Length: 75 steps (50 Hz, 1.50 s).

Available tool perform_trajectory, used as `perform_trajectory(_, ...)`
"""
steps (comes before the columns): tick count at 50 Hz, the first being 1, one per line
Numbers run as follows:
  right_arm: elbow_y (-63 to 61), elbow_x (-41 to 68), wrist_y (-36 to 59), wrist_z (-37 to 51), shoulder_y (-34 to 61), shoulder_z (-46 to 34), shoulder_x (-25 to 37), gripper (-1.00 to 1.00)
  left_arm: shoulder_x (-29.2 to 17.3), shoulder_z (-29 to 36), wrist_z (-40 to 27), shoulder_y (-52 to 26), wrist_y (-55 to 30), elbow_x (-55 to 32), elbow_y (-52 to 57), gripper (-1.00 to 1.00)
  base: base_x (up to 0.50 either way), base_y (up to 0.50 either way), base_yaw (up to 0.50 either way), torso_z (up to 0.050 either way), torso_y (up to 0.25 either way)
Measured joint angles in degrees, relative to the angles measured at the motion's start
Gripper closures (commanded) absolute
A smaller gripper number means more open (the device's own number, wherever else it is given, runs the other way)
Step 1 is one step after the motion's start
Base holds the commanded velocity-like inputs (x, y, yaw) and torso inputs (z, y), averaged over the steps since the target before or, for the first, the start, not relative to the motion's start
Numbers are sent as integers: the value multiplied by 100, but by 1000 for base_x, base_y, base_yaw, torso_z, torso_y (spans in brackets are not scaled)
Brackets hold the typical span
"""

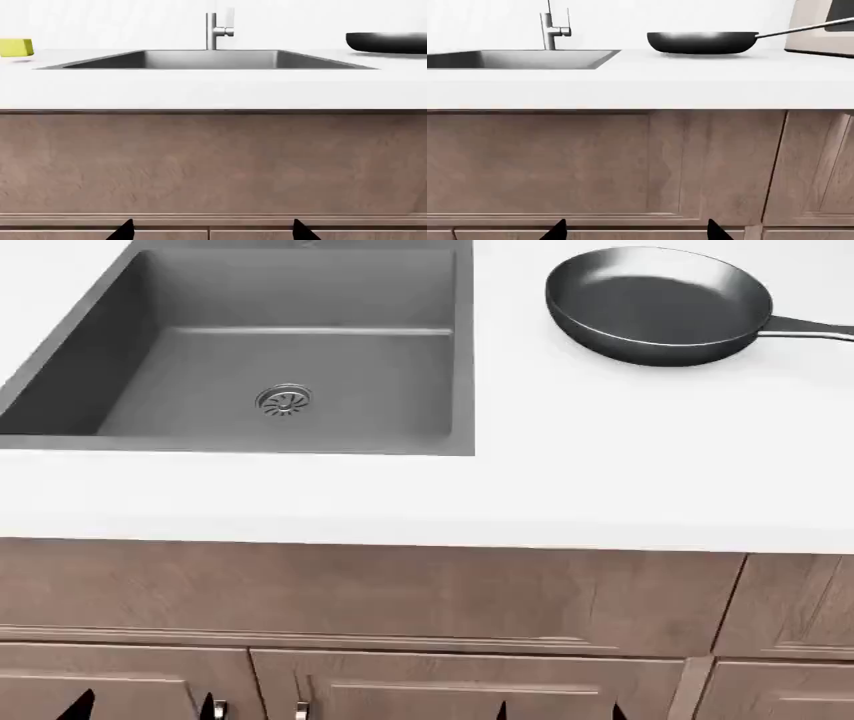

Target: Pick the pan and sponge and place them into the sink. Then turn on the water.

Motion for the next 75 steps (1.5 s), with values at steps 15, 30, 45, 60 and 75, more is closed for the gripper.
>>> perform_trajectory(15, 34, 199, -92, 136, 1, -235, 175, -100, -167, 288, -261, -37, -44, -167, -3, -100, 0, 0, 0, 0, 0)
perform_trajectory(30, 72, 393, -91, 321, 21, -414, 313, -100, -386, 420, -410, -27, -18, -365, -22, -100, 7, -288, 0, 0, 0)
perform_trajectory(45, 110, 483, -108, 489, 34, -536, 446, -100, -456, 548, -547, -48, -20, -499, -35, -100, 71, -420, 0, 0, 0)
perform_trajectory(60, 113, 537, -169, 665, 35, -640, 535, -100, -509, 653, -691, -85, -30, -624, -5, -100, 149, -52, 0, 0, 0)
perform_trajectory(75, 108, 582, -177, 826, 32, -736, 611, -100, -613, 752, -835, -105, -79, -660, 18, -100, 0, 0, 0, 0, 0)
